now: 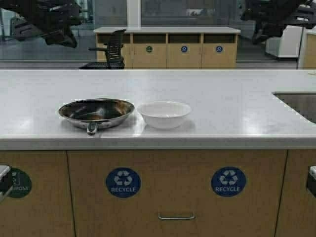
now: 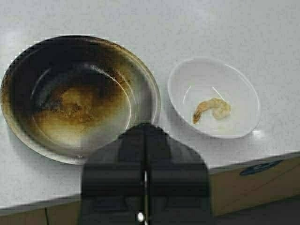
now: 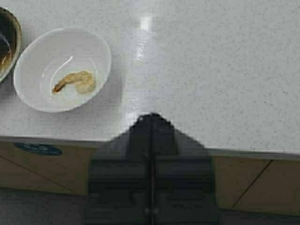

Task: Add oil to the pan and cook the shrimp and serve it

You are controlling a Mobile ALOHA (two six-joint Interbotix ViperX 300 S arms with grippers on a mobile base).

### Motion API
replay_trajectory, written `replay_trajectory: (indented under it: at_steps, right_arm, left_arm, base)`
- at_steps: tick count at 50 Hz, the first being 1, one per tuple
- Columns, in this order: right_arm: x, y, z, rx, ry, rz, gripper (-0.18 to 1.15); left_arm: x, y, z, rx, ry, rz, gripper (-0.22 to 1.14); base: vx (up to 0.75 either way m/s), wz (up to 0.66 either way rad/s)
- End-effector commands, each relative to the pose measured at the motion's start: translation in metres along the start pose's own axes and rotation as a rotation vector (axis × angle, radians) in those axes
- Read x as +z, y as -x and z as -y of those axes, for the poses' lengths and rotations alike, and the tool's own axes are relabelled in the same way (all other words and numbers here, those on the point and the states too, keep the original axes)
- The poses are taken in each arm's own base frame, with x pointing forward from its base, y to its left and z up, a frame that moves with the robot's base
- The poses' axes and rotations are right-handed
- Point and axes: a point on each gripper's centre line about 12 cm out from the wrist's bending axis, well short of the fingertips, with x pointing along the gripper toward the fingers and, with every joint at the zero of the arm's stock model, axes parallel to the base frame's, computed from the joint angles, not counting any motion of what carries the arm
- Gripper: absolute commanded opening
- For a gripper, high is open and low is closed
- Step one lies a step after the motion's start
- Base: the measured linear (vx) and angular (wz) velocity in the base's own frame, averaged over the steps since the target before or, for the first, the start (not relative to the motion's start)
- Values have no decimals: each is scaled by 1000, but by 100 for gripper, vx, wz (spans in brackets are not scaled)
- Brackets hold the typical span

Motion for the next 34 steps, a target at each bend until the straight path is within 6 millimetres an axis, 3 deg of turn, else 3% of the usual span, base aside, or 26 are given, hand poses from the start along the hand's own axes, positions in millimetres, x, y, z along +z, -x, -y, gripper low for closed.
replay_trajectory:
  at_steps: [1, 34]
  right_arm:
    - [11, 3, -2, 5, 2, 39, 8]
    - [11, 2, -2, 4, -1, 38, 8]
  left_arm:
    - [13, 0, 4, -12, -5, 35, 6]
    - [13, 0, 3, -10, -4, 37, 6]
  base:
    - [0, 0]
    - [0, 0]
